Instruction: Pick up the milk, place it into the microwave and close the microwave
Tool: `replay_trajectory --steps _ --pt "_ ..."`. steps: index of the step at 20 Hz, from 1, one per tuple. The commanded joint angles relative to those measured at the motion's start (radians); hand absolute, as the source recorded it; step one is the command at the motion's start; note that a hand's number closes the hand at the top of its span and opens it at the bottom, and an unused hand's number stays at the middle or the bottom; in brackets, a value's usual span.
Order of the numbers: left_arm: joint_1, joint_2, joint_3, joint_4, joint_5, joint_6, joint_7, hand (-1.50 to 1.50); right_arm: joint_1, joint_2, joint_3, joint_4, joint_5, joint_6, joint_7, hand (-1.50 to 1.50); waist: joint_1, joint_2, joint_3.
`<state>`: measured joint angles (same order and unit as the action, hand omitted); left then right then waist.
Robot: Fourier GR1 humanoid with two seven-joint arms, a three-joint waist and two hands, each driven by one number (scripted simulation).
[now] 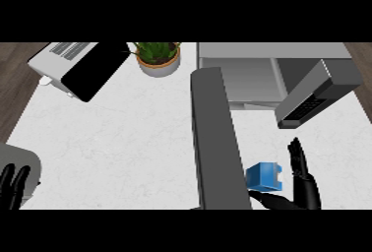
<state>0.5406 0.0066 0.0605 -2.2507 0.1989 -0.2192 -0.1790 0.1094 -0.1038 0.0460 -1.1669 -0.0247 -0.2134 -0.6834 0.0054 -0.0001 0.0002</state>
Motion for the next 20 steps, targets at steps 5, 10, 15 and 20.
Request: replay_trajectory --steps 5,10,15,20 --pt "-0.028 0.009 0.038 0.022 0.033 -0.018 0.001 -1.5 -0.07 -0.041 -0.019 0.197 -0.067 0.245 -0.102 -1.5 0.003 0.001 0.0" --pt "-0.017 -0.002 0.009 -0.029 0.013 0.008 0.056 -1.5 -0.071 -0.085 0.055 0.195 -0.105 0.531 -0.166 -1.5 0.0 0.0 0.001" --pt "0.016 0.009 0.063 0.037 0.051 -0.068 -0.014 -1.5 -0.098 -0.001 0.047 0.159 -0.053 0.38 -0.182 1.5 0.0 -0.001 -0.001" --pt "-0.067 0.0 0.031 0.043 0.017 0.003 0.041 -1.5 -0.089 0.045 -0.014 0.117 -0.013 0.155 -0.254 1.5 -0.007 0.0 0.0"
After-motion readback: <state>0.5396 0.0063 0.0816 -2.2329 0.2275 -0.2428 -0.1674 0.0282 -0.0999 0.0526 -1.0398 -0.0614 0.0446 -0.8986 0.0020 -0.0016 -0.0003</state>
